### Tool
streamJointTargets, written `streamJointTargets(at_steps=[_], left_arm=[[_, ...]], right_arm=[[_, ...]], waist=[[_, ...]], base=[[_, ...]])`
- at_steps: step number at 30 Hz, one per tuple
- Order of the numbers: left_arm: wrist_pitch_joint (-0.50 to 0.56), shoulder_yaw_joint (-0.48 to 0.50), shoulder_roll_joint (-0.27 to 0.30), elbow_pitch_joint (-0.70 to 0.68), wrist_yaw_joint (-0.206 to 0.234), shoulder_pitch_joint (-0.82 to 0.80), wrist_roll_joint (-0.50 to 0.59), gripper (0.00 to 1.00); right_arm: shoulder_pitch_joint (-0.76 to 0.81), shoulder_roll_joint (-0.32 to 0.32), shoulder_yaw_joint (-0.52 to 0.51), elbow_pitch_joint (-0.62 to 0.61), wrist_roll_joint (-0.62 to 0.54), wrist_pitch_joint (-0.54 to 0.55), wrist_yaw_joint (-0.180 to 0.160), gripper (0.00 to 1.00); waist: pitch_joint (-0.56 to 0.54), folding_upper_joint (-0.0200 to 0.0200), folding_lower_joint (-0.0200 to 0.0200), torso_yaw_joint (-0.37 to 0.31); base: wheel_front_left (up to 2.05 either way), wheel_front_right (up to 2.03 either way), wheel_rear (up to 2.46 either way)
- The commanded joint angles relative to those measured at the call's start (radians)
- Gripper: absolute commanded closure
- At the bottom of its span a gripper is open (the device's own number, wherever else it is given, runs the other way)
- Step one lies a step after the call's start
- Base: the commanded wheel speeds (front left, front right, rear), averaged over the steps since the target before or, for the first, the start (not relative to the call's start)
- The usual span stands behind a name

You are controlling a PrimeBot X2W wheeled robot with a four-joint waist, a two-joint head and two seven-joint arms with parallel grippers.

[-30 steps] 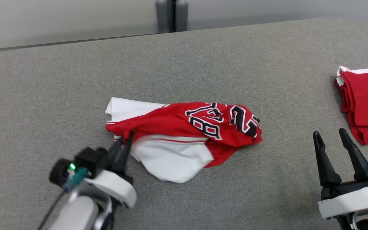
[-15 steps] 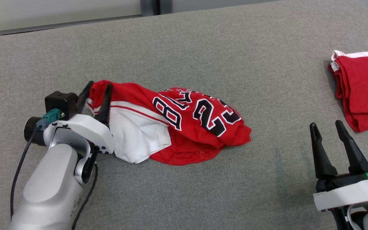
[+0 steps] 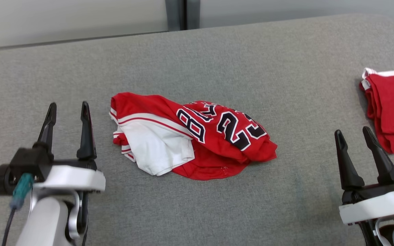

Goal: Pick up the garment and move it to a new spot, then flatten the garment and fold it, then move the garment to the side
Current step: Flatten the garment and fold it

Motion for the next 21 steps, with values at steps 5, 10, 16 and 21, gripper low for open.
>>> streamJointTargets(at_steps=[5, 10, 16, 21], left_arm=[[0.0, 0.018, 0.006, -0.153, 0.009, 0.167, 0.031, 0.0], [0.019, 0.031, 0.038, -0.24, 0.012, 0.29, 0.019, 0.0], [0.053, 0.027, 0.058, -0.309, 0.037, 0.398, 0.034, 0.0], [0.072, 0.019, 0.061, -0.34, 0.048, 0.425, 0.039, 0.0]], right_arm=[[0.038, -0.014, 0.005, -0.005, -0.012, 0.025, 0.0, 0.0], [0.078, -0.016, 0.001, -0.014, -0.013, 0.046, 0.0, 0.0], [0.128, -0.016, -0.006, -0.027, -0.016, 0.07, 0.0, 0.0], [0.14, -0.012, -0.006, -0.046, -0.018, 0.086, 0.0, 0.0]], waist=[[-0.073, 0.0, 0.0, 0.03], [-0.126, 0.0, 0.0, 0.041], [-0.181, 0.0, 0.0, 0.041], [-0.188, 0.0, 0.0, 0.045]], base=[[0.0, 0.0, 0.0], [0.0, 0.0, 0.0], [0.0, 0.0, 0.0], [0.0, 0.0, 0.0]])
